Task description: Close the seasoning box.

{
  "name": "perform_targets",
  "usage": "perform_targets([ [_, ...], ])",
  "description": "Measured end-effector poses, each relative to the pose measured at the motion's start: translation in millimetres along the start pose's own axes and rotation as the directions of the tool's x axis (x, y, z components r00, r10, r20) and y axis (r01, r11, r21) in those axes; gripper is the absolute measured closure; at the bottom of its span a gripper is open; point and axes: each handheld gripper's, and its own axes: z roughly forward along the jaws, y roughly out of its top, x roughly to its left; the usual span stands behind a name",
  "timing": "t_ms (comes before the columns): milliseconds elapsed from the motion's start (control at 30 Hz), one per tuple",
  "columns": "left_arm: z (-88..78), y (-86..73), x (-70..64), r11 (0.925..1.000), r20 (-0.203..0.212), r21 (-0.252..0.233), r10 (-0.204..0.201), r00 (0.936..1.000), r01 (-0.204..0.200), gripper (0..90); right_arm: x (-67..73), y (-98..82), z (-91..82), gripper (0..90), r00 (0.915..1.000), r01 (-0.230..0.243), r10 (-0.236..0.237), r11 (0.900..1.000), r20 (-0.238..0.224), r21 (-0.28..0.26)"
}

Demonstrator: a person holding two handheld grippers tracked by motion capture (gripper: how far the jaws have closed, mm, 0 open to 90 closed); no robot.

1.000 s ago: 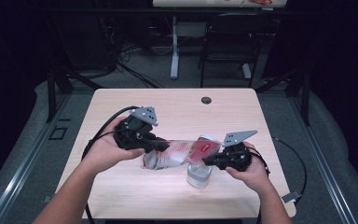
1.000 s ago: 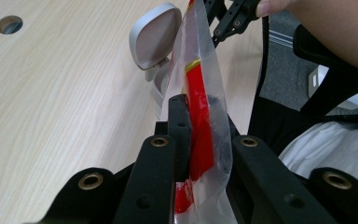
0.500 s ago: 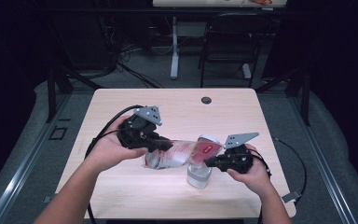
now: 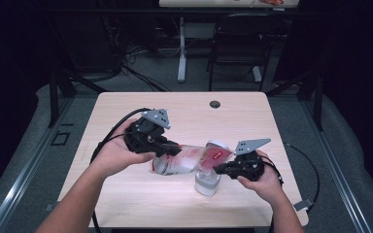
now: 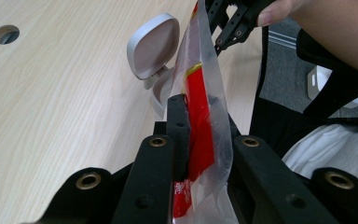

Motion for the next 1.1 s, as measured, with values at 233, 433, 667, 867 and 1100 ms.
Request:
perform_targets([
  [233,0.0,0.7,-0.2,1.0,-0.003,0.001,-0.002,1.0,0.002,82.5,-0.2,-0.2,0.3,84.5,1.0,-0.003,0.003,1.0,0.0,-0.002],
  [433,0.1,1.2,0.6,1.0,0.0,-0.001,-0.002,1.0,0.002,82.3,-0.4,-0.5,0.5,84.5,1.0,-0.005,0.005,1.0,0.0,-0.004],
  [667,0.5,2.2,-0.5,1.0,-0.001,0.0,0.002,1.0,-0.002,82.3,-0.8,-0.9,0.6,84.5,1.0,-0.005,0.005,1.0,0.001,-0.001],
  [867,0.8,3.4,-0.2,1.0,-0.002,0.0,0.006,1.0,-0.006,82.3,-1.2,-1.3,0.8,84.5,1.0,-0.006,0.006,1.0,0.001,0.0],
  [1100,1.7,6.0,-1.4,1.0,-0.003,0.002,0.008,1.0,-0.008,82.3,-1.8,-2.3,0.9,84.4,1.0,-0.008,0.008,1.0,-0.001,0.003],
])
